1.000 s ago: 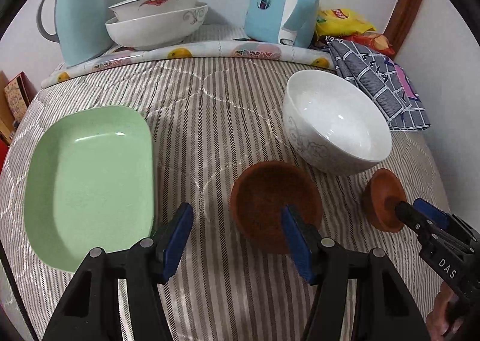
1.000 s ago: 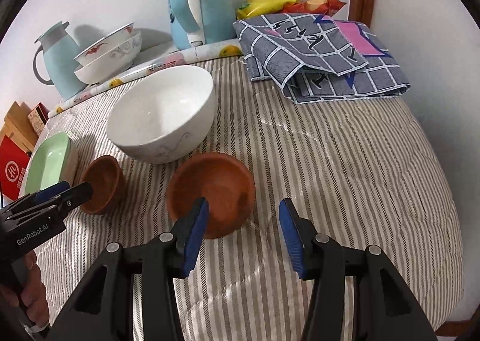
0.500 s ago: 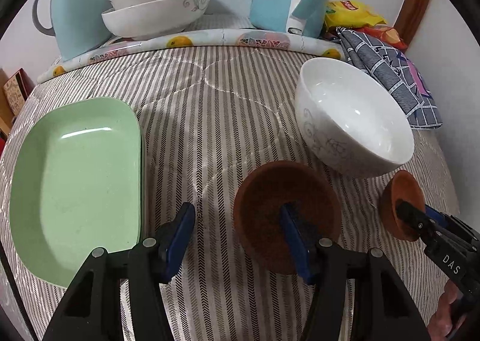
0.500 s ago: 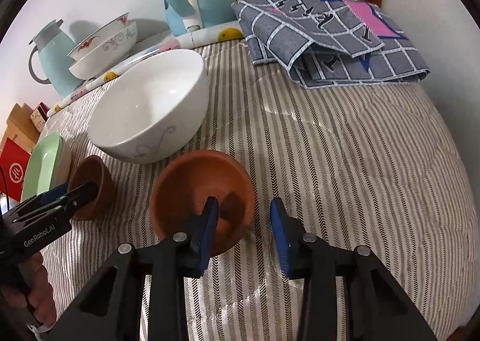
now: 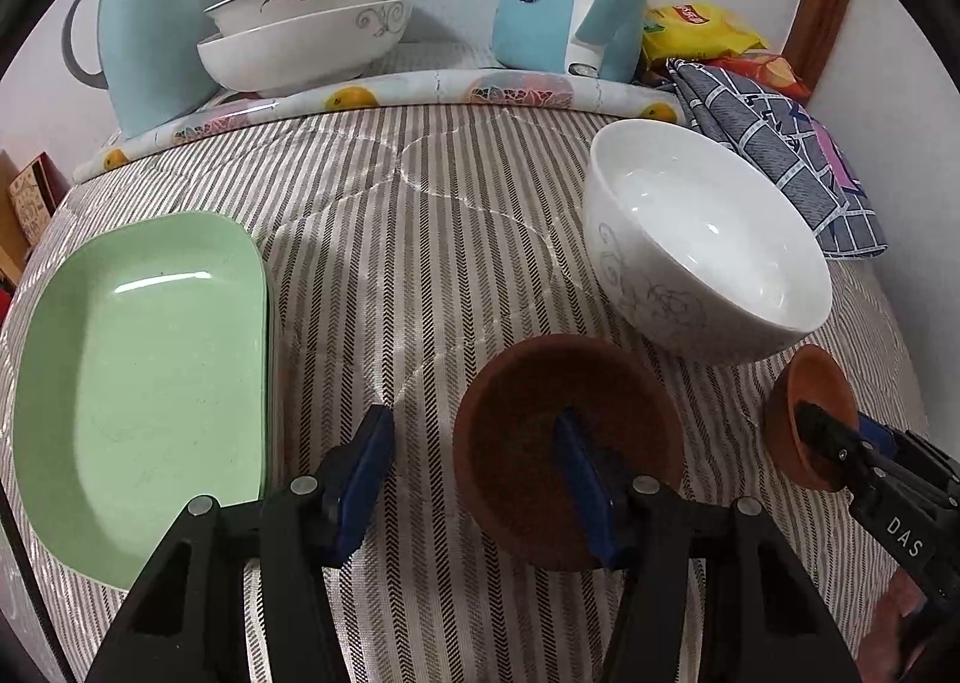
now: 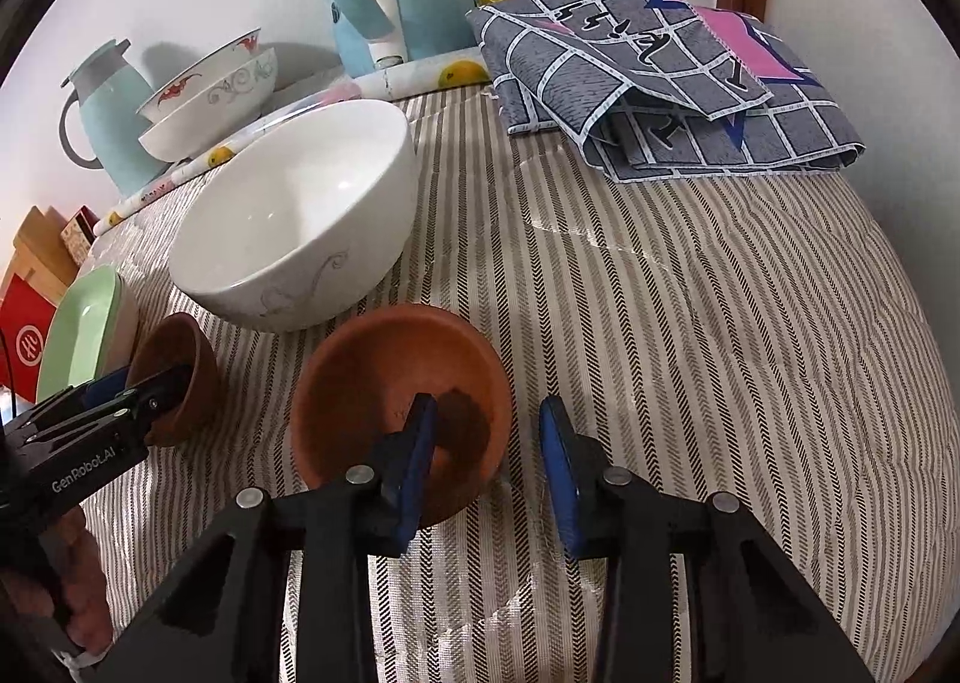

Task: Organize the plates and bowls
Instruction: 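Close the right tool on one brown clay bowl rim while the left tool grasps the other, then lift both brown bowls and carry them over the large white bowl, then lower the right tool's brown bowl into the white bowl and open it, then lower the left tool's brown bowl into the white bowl and open it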

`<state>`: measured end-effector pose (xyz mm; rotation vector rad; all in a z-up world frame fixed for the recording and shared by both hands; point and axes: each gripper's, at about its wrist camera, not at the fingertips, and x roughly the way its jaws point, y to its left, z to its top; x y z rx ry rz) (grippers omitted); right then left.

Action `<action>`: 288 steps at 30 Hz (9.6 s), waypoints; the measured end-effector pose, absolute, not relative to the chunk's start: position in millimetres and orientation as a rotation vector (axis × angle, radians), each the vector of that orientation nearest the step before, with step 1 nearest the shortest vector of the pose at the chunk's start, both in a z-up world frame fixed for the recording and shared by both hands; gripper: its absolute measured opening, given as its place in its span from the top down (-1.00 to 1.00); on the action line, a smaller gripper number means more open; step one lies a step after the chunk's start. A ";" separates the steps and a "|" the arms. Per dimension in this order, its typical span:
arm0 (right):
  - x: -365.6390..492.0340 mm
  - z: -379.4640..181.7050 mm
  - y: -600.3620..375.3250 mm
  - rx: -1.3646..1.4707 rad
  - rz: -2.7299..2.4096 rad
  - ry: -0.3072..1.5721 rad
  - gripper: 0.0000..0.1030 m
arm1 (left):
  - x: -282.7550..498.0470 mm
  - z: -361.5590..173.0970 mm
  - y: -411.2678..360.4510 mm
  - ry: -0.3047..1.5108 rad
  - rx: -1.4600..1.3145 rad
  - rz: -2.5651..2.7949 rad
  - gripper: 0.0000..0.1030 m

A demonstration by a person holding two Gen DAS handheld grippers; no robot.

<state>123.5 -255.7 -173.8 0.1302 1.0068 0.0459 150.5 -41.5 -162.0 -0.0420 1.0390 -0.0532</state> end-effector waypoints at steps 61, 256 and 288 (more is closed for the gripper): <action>12.6 -75.8 -254.2 0.186 -0.004 0.855 0.87 | 60.3 -74.4 -29.6 0.904 -0.088 -0.107 0.84; 140.5 -97.4 -279.6 0.140 0.017 0.884 0.07 | 216.5 -105.4 -91.4 0.983 -0.072 -0.167 0.84; 138.7 -114.0 -275.8 0.123 0.036 0.940 0.07 | 232.6 -127.1 -89.6 1.037 -0.162 -0.221 0.76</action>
